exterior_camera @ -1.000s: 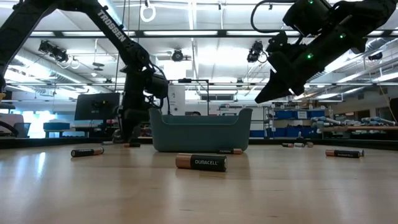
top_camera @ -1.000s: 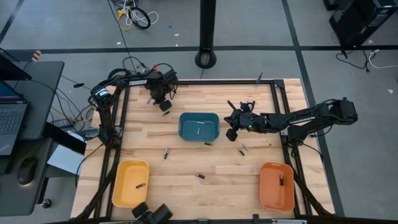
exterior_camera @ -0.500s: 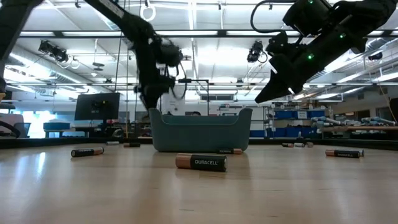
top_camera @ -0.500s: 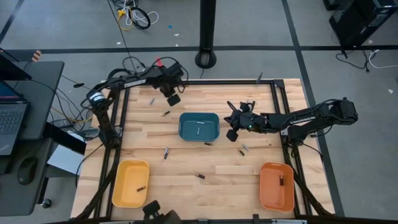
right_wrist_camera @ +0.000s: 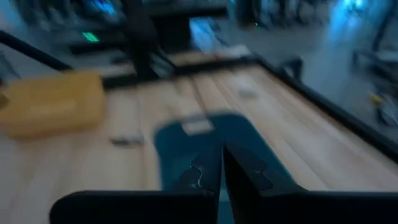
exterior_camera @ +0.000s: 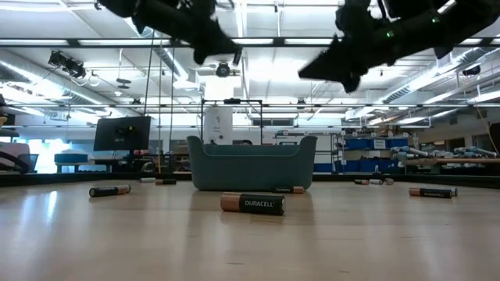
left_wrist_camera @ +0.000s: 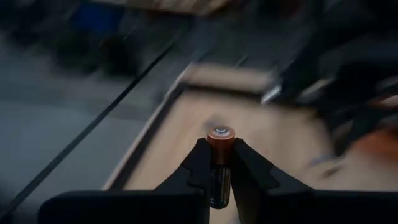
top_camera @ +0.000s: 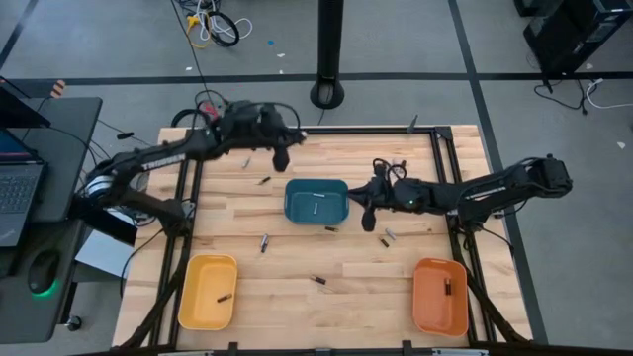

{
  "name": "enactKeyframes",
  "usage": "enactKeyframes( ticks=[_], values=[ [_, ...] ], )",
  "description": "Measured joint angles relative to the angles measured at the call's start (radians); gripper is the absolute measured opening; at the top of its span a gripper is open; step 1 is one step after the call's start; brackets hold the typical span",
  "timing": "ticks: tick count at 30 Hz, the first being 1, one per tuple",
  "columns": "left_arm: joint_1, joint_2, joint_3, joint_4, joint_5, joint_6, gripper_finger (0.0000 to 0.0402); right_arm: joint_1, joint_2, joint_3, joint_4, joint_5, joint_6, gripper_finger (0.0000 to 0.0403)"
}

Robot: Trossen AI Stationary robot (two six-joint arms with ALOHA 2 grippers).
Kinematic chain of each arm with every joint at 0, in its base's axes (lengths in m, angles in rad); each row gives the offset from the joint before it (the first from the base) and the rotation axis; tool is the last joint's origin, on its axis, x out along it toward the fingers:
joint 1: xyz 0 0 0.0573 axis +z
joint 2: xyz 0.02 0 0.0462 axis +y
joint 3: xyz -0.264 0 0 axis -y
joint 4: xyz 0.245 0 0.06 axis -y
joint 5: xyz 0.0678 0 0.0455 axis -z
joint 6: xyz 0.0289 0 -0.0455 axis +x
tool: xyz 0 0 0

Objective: Sort batteries
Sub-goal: Put the large black battery into the orange bin

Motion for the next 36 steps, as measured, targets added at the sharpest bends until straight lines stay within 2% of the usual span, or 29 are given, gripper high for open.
enactKeyframes(
  ticks=[2, 5, 11, 21, 36],
  values=[
    [-0.034, -0.016, -0.075, 0.183, 0.071, -0.054, 0.0044, 0.006, 0.021, 0.000, 0.095, -0.007, -0.012, 0.0045],
    [-0.085, -0.017, -0.157, 0.376, 0.111, -0.085, 0.0044, 0.008, 0.038, 0.019, 0.154, -0.007, -0.022, 0.0069],
    [-0.175, -0.009, -0.218, 0.549, 0.114, -0.074, 0.0044, 0.026, 0.095, 0.114, 0.162, -0.007, -0.057, 0.0119],
    [-0.268, -0.009, -0.219, 0.558, 0.126, -0.050, 0.0044, 0.049, 0.179, 0.266, 0.153, 0.022, -0.137, 0.0165],
    [-0.304, -0.007, -0.219, 0.546, 0.081, -0.025, 0.0044, 0.066, 0.178, 0.314, 0.125, -0.041, -0.145, 0.0172]
  ],
)
